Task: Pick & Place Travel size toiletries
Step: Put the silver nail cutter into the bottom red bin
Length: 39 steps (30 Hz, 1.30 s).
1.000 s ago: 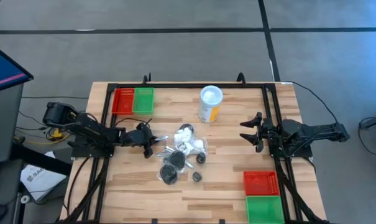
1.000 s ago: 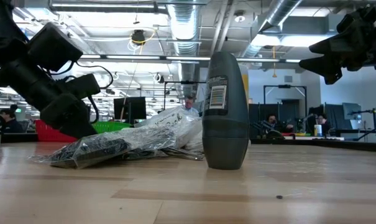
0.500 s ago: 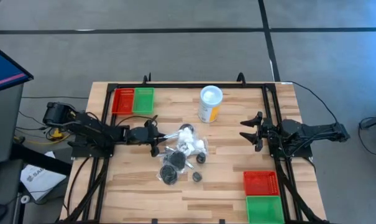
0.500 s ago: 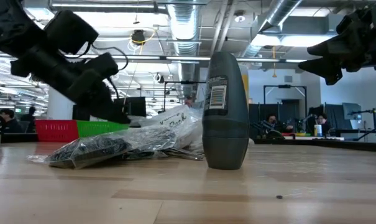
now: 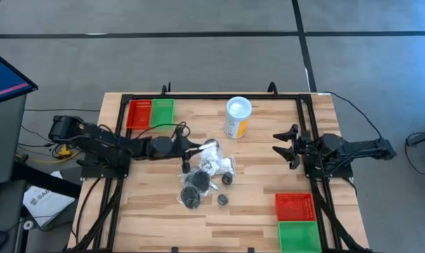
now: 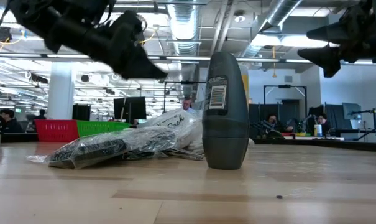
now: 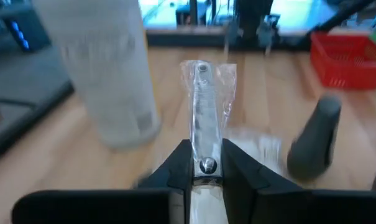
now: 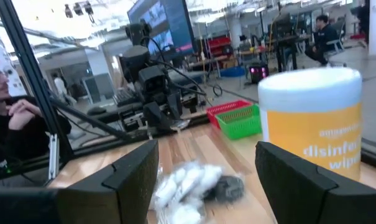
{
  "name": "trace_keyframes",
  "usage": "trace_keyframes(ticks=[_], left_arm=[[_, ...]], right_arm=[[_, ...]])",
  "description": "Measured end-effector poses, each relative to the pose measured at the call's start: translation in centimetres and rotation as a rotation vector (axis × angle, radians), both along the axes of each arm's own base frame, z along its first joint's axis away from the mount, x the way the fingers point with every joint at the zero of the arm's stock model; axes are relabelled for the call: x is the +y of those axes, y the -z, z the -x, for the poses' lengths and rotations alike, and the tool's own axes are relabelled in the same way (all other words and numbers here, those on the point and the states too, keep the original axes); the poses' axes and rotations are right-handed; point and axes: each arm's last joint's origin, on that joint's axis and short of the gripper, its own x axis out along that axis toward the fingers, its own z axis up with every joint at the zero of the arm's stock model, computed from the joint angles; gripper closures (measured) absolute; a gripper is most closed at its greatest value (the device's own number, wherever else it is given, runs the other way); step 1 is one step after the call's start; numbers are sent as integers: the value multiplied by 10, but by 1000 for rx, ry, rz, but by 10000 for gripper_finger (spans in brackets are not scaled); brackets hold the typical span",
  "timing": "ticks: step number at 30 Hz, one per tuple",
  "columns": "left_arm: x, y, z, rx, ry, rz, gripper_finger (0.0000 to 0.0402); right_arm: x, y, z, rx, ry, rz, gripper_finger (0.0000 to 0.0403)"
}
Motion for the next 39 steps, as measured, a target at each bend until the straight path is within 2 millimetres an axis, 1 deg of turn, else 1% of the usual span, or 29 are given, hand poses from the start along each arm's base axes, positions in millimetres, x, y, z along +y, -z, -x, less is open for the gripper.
trace_keyframes(ticks=[3,7,15,19,23,25,30,32,35,39], left_arm=[[-1,-13,-8,-36,26,-30,358],[-1,-25,-13,-84,43,-61,358],[-4,-44,-17,-247,132,-52,358],[-5,-49,-18,-310,159,-49,358],[-7,-48,-24,-388,195,-45,358],[-8,-46,-33,-400,214,-43,358],[-6,-38,-62,-387,213,-46,358],[-4,-37,-73,-393,207,-53,358],[2,-36,-81,-389,196,-62,353],[6,-40,-85,-411,241,-58,352]], right_arm=[[1,-2,-5,-4,1,8,148],[3,-9,-14,-48,-11,69,148],[8,-14,-36,-110,-21,150,148],[10,-22,-51,-90,-15,200,148],[13,-36,-73,-45,-15,252,148],[15,-41,-84,-20,-10,300,148],[19,-52,-109,14,-10,359,148],[22,-52,-116,30,-24,383,148],[25,-54,-125,35,-54,394,148],[28,-55,-131,33,-80,400,148]])
